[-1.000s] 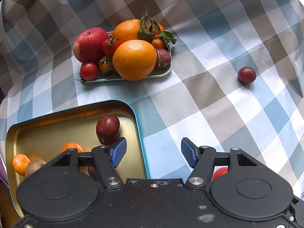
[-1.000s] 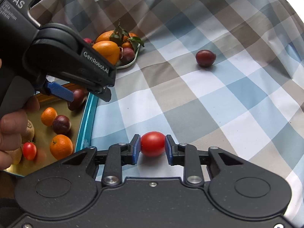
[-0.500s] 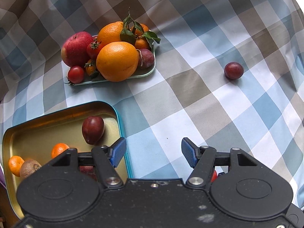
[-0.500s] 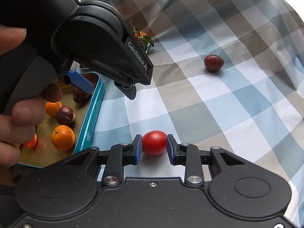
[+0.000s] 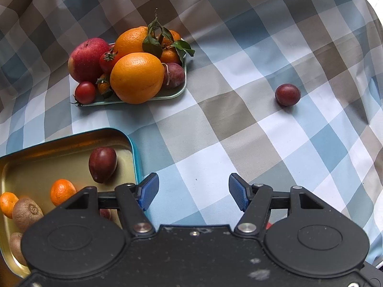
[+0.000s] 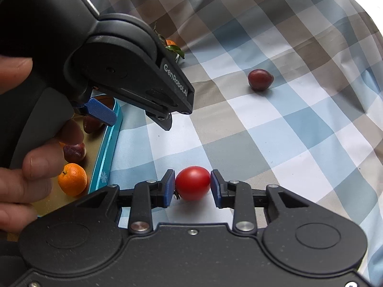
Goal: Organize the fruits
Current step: 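Lift the tomato with the right tool while the left tool approaches a dark red plum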
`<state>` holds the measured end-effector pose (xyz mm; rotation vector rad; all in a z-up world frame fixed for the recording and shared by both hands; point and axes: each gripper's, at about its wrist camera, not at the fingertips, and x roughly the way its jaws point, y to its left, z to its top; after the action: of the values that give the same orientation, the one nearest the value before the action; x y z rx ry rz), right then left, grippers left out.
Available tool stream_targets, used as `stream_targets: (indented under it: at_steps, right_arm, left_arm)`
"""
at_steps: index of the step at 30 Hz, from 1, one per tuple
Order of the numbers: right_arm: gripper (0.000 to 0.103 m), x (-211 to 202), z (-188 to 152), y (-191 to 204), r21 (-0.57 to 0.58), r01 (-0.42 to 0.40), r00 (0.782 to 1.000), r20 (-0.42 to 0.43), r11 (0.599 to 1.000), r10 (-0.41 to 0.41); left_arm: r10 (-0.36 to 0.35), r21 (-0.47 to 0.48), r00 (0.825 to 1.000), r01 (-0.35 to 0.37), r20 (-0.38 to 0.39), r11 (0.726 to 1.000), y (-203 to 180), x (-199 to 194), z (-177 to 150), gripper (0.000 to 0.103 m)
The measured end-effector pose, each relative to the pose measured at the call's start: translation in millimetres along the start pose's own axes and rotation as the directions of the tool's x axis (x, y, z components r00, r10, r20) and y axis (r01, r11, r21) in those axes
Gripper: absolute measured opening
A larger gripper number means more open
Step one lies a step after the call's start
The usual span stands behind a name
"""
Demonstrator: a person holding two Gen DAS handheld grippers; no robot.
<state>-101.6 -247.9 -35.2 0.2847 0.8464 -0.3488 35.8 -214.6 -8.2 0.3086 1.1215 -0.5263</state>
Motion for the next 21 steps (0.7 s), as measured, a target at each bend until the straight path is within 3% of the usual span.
stream_targets:
  at_steps: [1, 3, 6, 9, 14, 17, 21]
  right_arm:
    - [0.017, -5, 2, -6, 0.017, 0.000, 1.000, 0.002, 1.000, 0.000]
    - [0.016, -14, 5, -17, 0.042, 0.019, 1.000, -0.003, 0.999, -0.019]
    - [0.025, -21, 4, -34, 0.073, 0.039, 0.999, -0.001, 0.997, -0.039]
    - [0.026, -23, -2, -48, 0.131, 0.037, 0.999, -0.003, 0.991, -0.037]
    - [0.028, -25, -7, -55, 0.185, -0.030, 0.999, 0.035, 0.982, 0.024]
    - [0.042, -26, -6, -50, 0.193, -0.088, 0.995, 0.052, 0.977, 0.079]
    - [0.043, -25, -8, -39, 0.164, -0.101, 0.994, 0.053, 0.981, 0.093]
  left_arm:
    - [-0.007, -0.003, 1.000, 0.007, 0.006, 1.000, -4, 0, 1, 0.067]
    - [-0.031, -0.010, 0.999, 0.031, 0.010, 0.999, -13, 2, 5, 0.067]
    - [-0.048, -0.019, 0.999, 0.048, 0.009, 0.999, -23, 3, 10, 0.067]
    - [-0.051, -0.036, 0.999, 0.052, 0.018, 0.998, -29, 3, 14, 0.067]
    - [-0.034, -0.042, 0.999, 0.036, 0.030, 0.998, -32, 2, 16, 0.067]
    - [-0.017, -0.046, 0.999, 0.019, 0.043, 0.999, -29, 3, 18, 0.068]
    - [-0.007, -0.059, 1.000, 0.008, 0.027, 0.998, -24, 8, 21, 0.068]
